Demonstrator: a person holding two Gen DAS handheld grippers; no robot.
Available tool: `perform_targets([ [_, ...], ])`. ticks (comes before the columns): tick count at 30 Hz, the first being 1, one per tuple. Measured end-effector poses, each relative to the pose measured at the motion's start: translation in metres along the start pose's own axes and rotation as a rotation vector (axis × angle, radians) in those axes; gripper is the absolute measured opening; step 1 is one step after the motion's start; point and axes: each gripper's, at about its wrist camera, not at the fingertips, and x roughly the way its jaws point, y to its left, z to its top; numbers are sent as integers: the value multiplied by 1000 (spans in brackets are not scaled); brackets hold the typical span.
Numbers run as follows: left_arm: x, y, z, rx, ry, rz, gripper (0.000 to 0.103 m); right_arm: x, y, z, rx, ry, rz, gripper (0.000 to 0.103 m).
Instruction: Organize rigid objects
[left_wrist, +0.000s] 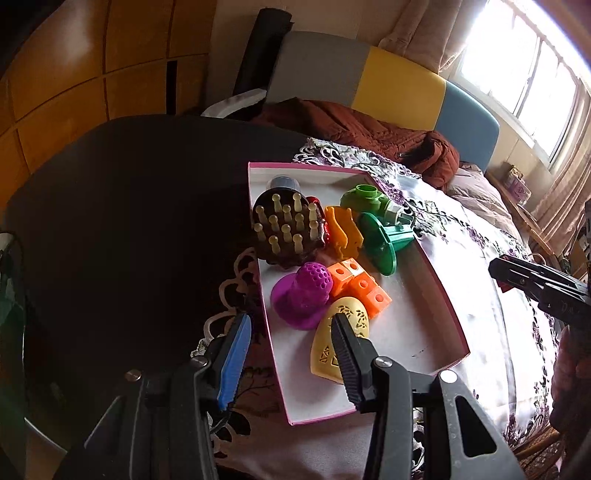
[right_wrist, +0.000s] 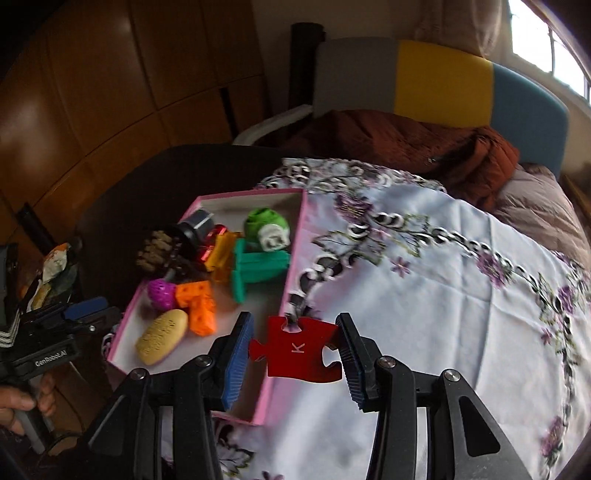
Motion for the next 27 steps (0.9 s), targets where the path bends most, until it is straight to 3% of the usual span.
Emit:
perform_targets([
  [8,0,14,-1,-36,5,10,46,47,48,6,-114,82,50,46],
  [12,3,17,-2,-42,10,15,46,74,55,0,-143,150,39,46],
  [14,4,17,-3,-43,14,14,46,89,55,-4,-170,189,-12,47],
  [15,4,17,-3,-43,16,14,46,89,54,-3,-163,160,-19,50],
  [22,6,15,-3,-37,15,16,46,91,43,-5,-122,169,-28,52],
  [27,5,12,-3,-33,14,31,46,87,43,-7,-93,150,-11,59],
])
